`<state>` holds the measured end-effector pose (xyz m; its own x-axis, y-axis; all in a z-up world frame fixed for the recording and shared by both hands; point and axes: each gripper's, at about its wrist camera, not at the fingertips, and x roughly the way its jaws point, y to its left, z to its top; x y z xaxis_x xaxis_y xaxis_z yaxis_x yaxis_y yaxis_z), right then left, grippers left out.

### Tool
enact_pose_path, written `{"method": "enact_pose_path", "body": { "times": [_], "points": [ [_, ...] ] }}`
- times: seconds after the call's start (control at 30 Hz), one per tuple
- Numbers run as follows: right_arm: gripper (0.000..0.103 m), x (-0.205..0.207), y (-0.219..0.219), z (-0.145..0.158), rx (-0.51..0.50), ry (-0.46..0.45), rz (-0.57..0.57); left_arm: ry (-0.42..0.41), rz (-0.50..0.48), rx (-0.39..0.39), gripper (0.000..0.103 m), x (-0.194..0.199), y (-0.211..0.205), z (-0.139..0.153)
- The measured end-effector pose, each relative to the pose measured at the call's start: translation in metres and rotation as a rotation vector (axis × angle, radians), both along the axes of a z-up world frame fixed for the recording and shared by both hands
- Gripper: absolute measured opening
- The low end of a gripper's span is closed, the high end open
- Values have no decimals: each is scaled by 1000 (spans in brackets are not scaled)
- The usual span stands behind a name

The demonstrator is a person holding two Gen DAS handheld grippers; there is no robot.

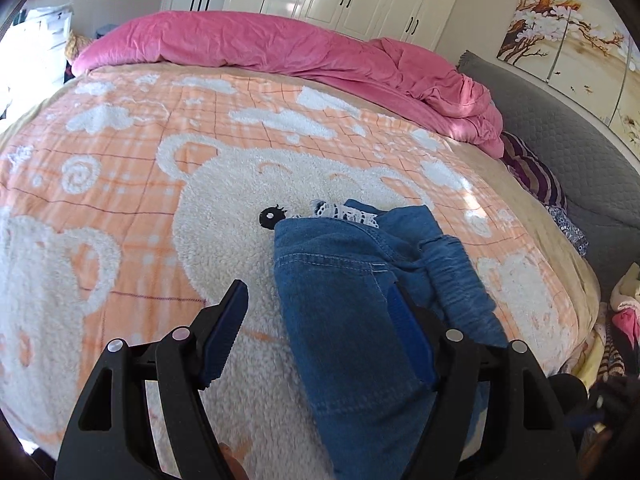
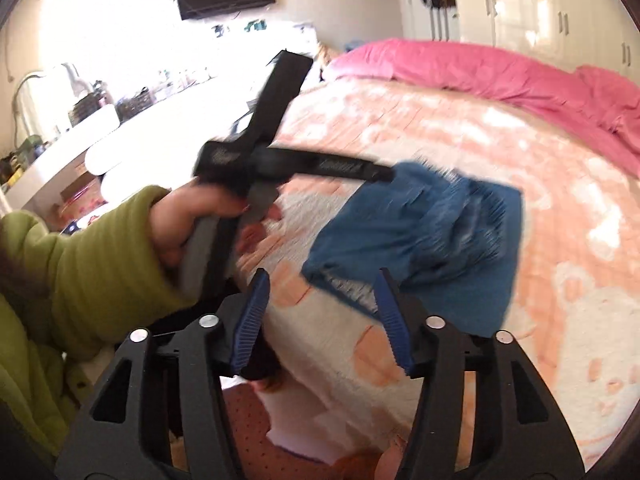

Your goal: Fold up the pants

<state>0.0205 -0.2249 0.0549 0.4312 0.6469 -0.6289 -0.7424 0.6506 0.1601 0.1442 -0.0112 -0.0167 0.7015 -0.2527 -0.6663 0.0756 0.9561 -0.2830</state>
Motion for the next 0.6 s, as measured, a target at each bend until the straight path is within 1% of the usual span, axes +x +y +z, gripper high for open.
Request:
{"method": "enact_pose_path", "body": {
  "times": [0.03,0.07,0.13,0.2,0.23,0.27,0.3,0.37,0.47,0.6],
  "points": [
    [53,2,-1,2,12,-8,-8,-6,3,7,74,-4,-1,4],
    [57,4,-4,6,24,-18,-22,-14,6,11,77,-10,-2,8],
    [64,8,-10,11,41,-27,-49,-24,8,24,77,-17,-3,16],
    [68,14,-9,13,52,-44,-72,-40,10,32,78,-26,-5,25],
    [70,18,-12,14,52,-50,-86,-44,12,36,79,-29,-5,28],
    [70,20,-15,18,57,-61,-98,-48,18,39,83,-34,-5,32],
    [71,19,-18,22,66,-68,-109,-52,22,38,84,-38,-5,35],
    [76,25,-24,26,78,-81,-137,-58,23,38,84,-45,-4,41],
    [81,25,-28,31,79,-110,-170,-67,28,45,87,-54,-4,48],
    [85,22,-32,33,79,-108,-207,-66,29,50,89,-63,-4,54]
  ]
}}
